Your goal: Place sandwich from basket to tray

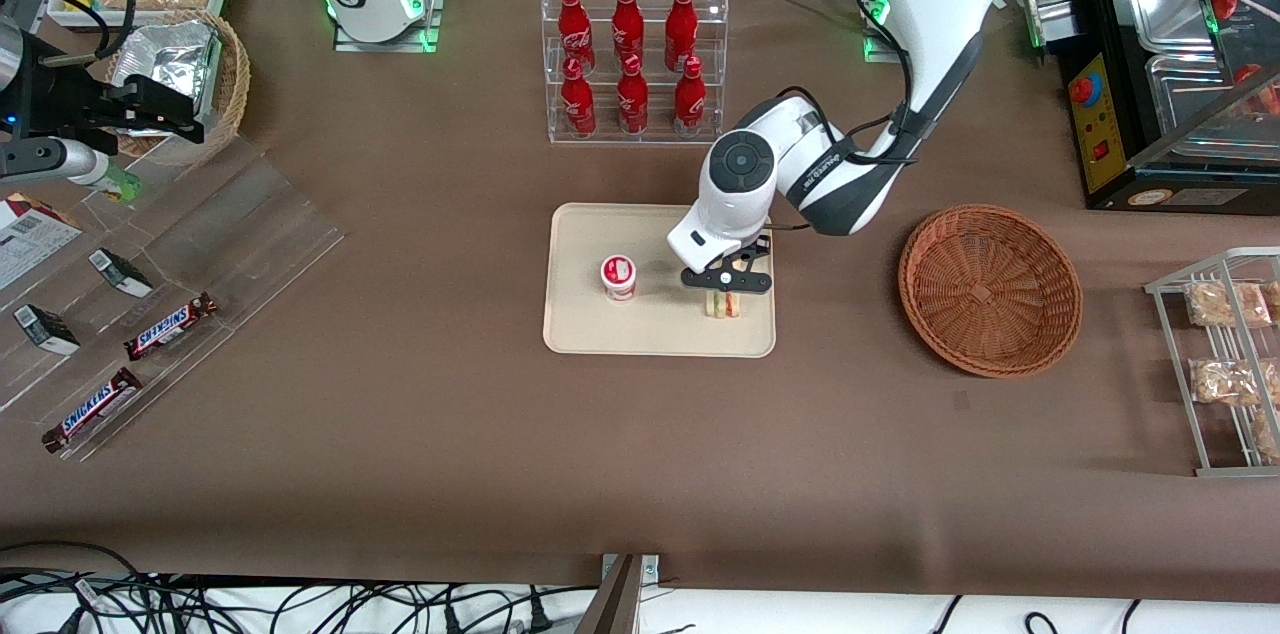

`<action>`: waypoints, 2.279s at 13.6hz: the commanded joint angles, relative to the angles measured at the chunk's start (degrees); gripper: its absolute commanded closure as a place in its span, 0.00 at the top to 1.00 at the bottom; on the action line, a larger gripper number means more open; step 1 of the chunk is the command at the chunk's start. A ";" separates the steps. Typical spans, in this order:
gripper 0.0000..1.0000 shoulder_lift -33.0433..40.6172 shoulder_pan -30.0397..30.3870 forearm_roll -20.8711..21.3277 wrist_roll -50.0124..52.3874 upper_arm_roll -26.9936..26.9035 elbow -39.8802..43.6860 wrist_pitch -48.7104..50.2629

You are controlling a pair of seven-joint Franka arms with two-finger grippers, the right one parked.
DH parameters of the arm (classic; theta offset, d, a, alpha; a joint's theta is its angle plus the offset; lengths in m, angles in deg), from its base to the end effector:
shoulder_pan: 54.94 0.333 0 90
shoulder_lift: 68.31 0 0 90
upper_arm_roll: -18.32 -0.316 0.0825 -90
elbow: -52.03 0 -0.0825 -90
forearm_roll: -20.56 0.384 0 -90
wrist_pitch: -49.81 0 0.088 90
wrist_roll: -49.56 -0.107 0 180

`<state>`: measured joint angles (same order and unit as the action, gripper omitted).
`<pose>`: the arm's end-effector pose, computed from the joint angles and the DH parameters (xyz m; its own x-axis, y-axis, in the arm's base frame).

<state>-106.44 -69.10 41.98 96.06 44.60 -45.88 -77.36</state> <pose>0.5316 -0.3989 0.2290 0.9974 -0.0567 -0.0449 -0.0590 -0.9970 -0.0505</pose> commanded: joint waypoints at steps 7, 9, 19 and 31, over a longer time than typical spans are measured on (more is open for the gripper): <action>1.00 4.97 -1.57 3.19 11.42 -0.53 1.84 0.43; 1.00 8.84 0.71 2.67 11.51 -0.44 2.02 0.78; 1.00 16.68 10.47 -2.60 12.04 0.00 16.77 21.60; 1.00 22.55 19.70 -12.52 -6.12 -2.27 19.86 28.71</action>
<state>-86.96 -50.59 32.81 96.65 43.81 -26.29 -51.81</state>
